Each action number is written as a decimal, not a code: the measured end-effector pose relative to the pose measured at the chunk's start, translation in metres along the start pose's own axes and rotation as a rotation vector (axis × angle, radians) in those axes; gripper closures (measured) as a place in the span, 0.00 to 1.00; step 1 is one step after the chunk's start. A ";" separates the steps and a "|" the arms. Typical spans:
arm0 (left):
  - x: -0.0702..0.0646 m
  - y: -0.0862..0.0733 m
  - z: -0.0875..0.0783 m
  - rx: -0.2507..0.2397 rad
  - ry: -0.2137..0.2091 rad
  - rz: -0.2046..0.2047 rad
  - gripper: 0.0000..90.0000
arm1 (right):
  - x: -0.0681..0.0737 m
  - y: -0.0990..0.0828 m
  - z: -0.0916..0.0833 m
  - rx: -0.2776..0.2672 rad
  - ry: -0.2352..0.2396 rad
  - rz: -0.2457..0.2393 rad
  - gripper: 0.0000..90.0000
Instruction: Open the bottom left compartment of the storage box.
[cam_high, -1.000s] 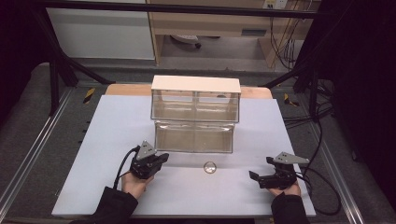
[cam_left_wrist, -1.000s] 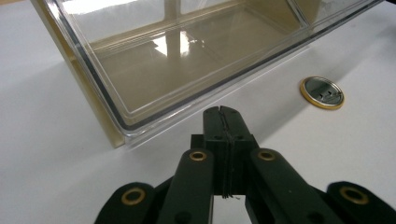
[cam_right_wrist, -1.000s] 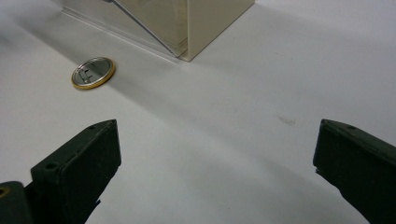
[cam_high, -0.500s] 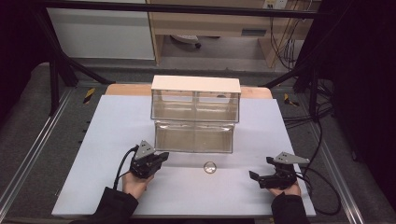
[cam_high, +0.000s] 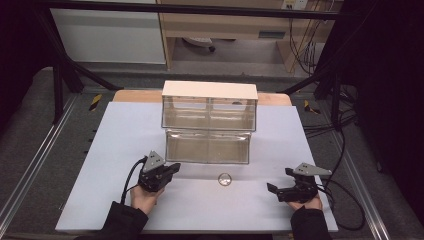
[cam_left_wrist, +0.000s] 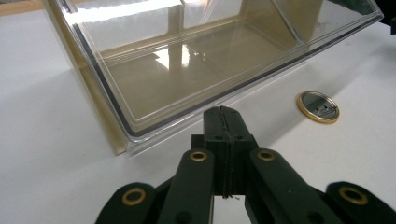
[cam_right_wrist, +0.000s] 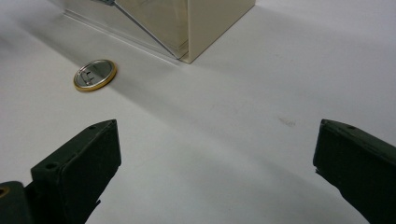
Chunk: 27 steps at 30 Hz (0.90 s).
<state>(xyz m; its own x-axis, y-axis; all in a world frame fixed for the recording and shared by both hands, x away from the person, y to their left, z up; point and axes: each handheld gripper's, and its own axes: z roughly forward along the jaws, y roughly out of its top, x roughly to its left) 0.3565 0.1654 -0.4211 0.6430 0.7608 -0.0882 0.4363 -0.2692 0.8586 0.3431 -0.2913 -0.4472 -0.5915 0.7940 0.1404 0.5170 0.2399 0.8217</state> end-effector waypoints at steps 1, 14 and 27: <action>0.000 0.000 0.000 -0.001 -0.001 0.000 0.99 | 0.000 0.000 0.000 0.001 0.000 -0.001 0.02; -0.003 0.000 -0.002 -0.019 0.014 0.011 0.99 | 0.000 0.000 0.000 0.000 0.001 -0.001 0.02; 0.003 0.007 -0.012 -0.067 -0.005 -0.004 0.99 | 0.001 0.000 0.001 0.008 0.007 -0.005 0.02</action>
<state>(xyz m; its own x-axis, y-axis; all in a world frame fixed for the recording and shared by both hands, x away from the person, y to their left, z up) 0.3532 0.1728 -0.4094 0.6443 0.7590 -0.0941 0.3959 -0.2257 0.8901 0.3432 -0.2894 -0.4472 -0.5987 0.7886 0.1401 0.5189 0.2487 0.8178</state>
